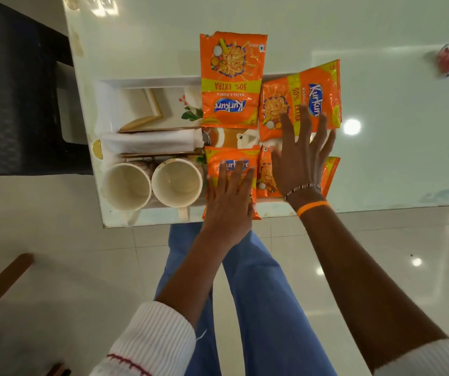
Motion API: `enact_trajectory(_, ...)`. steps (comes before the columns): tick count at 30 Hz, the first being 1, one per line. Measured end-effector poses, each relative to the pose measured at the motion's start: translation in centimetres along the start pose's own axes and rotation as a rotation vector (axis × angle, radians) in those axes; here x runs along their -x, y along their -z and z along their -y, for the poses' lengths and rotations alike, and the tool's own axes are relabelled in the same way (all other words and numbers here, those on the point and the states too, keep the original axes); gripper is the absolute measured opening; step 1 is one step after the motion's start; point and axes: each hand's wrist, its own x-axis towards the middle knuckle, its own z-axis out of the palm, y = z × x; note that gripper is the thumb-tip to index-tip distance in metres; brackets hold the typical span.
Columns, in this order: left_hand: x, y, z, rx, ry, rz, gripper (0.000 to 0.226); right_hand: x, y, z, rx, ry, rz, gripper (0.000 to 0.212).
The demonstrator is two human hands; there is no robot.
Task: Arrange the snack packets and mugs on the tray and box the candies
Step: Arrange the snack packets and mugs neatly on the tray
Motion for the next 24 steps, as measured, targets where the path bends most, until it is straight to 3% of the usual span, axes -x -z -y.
enact_trajectory(8, -0.3, -0.9, -0.2, 0.028, 0.065, 0.035, 0.068, 5.6, -2.1, -1.0, 0.063, 0.023, 0.194, 0.060)
enact_trajectory(21, -0.8, -0.6, -0.5, 0.019, 0.082, 0.006, 0.068, 3.9, -0.9, -1.5, 0.041, 0.169, 0.041, 0.051)
enact_trajectory(24, 0.3, 0.4, -0.9, 0.130, 0.044, -0.116, 0.060, 5.9, -0.3, -0.8, -0.057, 0.112, -0.075, 0.042)
